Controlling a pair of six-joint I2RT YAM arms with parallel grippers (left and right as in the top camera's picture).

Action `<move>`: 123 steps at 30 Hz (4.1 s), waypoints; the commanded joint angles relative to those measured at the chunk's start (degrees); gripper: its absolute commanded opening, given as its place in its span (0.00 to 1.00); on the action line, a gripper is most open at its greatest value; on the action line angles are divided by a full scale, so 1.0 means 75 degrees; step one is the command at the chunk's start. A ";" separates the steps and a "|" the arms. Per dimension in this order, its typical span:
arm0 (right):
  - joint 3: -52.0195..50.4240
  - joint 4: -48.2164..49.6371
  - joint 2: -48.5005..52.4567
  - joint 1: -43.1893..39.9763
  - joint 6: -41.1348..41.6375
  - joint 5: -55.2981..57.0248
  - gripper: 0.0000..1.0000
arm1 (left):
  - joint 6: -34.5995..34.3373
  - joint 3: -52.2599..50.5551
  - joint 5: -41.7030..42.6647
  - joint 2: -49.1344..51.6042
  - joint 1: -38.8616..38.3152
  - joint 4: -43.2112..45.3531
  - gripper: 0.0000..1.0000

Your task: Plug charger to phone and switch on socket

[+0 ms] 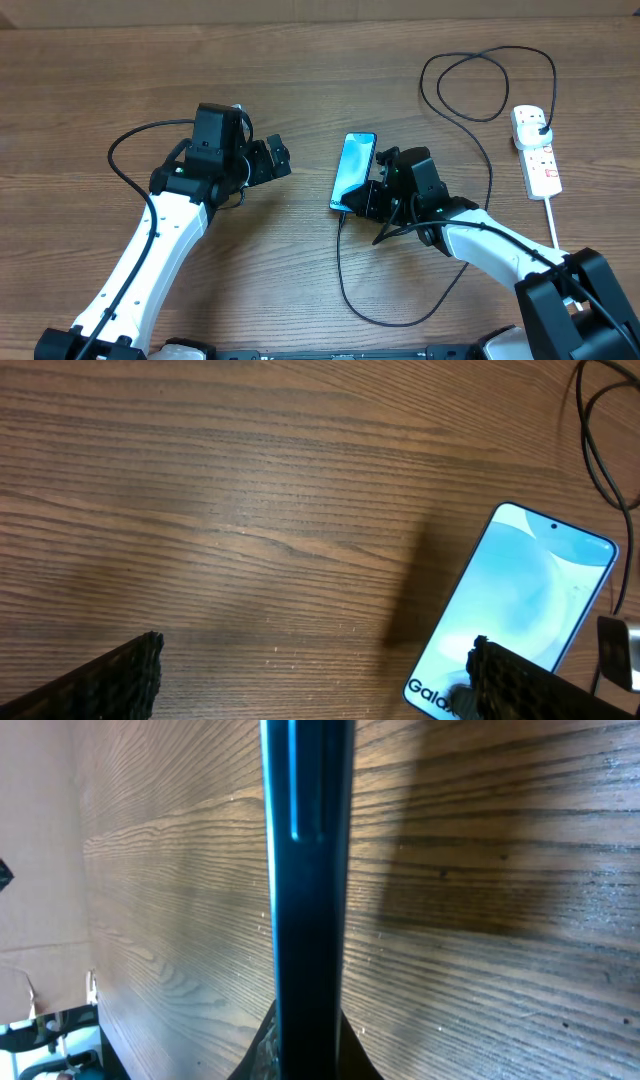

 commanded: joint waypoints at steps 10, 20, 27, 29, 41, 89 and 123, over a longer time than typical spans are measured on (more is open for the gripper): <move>0.0114 0.0702 0.0816 0.0000 0.0251 -0.0166 0.04 | 0.0149 0.0067 -0.0102 -0.0131 0.0044 0.0006 1.00; 0.0114 0.1154 0.1113 0.0064 0.0595 -0.0178 0.04 | 0.0149 0.0067 -0.0099 -0.0131 0.0044 0.0006 1.00; 0.0187 0.1705 0.1547 0.0507 0.0857 -0.0224 0.04 | 0.0149 0.0067 -0.0102 -0.0131 0.0044 0.0006 1.00; 0.0195 0.1711 0.1553 0.0504 0.0880 -0.0245 0.04 | 0.0149 0.0067 -0.0102 -0.0131 0.0044 0.0009 1.00; 0.0216 0.1886 0.1673 0.0557 0.0871 -0.0187 0.06 | 0.0149 0.0067 -0.0102 -0.0131 0.0044 0.0006 0.99; 0.0227 0.1142 0.1174 0.0396 0.0851 0.1049 0.50 | 0.0149 0.0067 -0.0102 -0.0131 0.0044 0.0006 1.00; 0.4246 -0.6898 -0.0012 -0.1320 -0.1271 0.2486 0.68 | 0.0149 0.0067 -0.0102 -0.0131 0.0044 0.0006 1.00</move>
